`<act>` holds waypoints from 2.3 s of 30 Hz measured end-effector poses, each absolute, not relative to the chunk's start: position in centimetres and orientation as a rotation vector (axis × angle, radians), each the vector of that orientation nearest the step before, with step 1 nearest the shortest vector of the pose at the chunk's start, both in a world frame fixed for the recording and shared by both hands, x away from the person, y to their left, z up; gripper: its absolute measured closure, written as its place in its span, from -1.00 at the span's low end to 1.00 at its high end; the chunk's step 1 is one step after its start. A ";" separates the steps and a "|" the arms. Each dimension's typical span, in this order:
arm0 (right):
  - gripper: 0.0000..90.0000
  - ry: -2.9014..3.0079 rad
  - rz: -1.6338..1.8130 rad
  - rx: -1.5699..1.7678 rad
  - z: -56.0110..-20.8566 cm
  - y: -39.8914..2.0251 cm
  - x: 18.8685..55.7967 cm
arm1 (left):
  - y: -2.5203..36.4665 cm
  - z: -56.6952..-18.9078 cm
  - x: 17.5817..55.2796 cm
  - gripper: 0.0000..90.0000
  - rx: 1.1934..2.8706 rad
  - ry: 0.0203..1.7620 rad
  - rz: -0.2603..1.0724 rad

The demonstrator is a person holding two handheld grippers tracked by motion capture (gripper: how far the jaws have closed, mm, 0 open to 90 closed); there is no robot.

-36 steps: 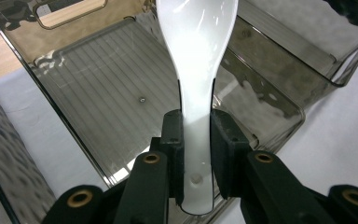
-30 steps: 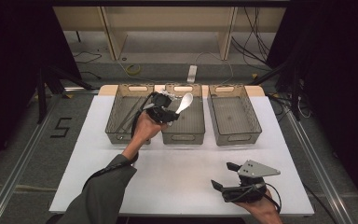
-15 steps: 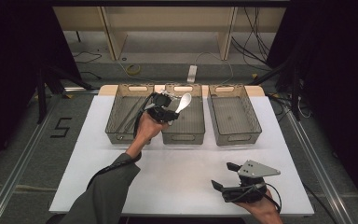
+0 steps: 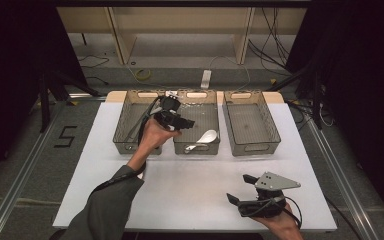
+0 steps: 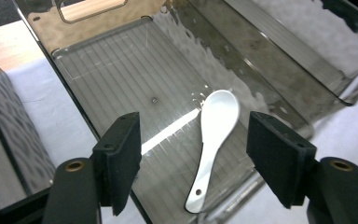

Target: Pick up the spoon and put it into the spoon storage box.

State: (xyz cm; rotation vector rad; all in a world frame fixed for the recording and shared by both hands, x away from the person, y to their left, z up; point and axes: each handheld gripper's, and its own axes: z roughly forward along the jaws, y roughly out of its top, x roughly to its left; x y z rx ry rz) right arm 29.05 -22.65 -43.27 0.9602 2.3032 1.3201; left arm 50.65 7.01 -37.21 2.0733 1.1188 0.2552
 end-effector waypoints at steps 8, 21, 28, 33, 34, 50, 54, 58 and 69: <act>-0.56 2.301 1.319 0.961 -43.3 -22.7 29.0 | 8.5 -36.2 48.6 -0.35 2.063 1.097 0.220; -0.56 2.292 1.325 0.970 -43.2 -22.8 29.0 | 11.5 -37.3 45.3 -0.45 2.032 1.073 0.184; -0.56 2.296 1.320 0.966 -43.2 -22.7 29.0 | 12.5 -37.5 44.6 -0.47 2.044 1.072 0.208; -0.56 2.298 1.324 0.966 -43.2 -22.7 29.0 | 13.3 -38.1 44.4 -0.50 2.060 1.106 0.208; -0.56 2.299 1.324 0.965 -43.2 -22.7 29.0 | 13.4 -38.2 44.3 -0.51 2.074 1.106 0.207; -0.56 2.300 1.322 0.966 -43.2 -22.7 29.0 | 14.4 -38.6 42.4 -0.54 2.183 1.129 0.241; -0.56 2.304 1.319 0.961 -43.2 -22.7 29.0 | 15.1 -38.9 41.7 -0.54 2.197 1.150 0.237; -0.56 2.303 1.323 0.965 -43.3 -22.8 29.0 | 16.0 -39.2 40.9 -0.54 2.216 1.170 0.237; -0.56 2.306 1.320 0.963 -43.3 -22.8 29.0 | 19.0 -40.8 39.3 -0.54 2.179 1.275 0.203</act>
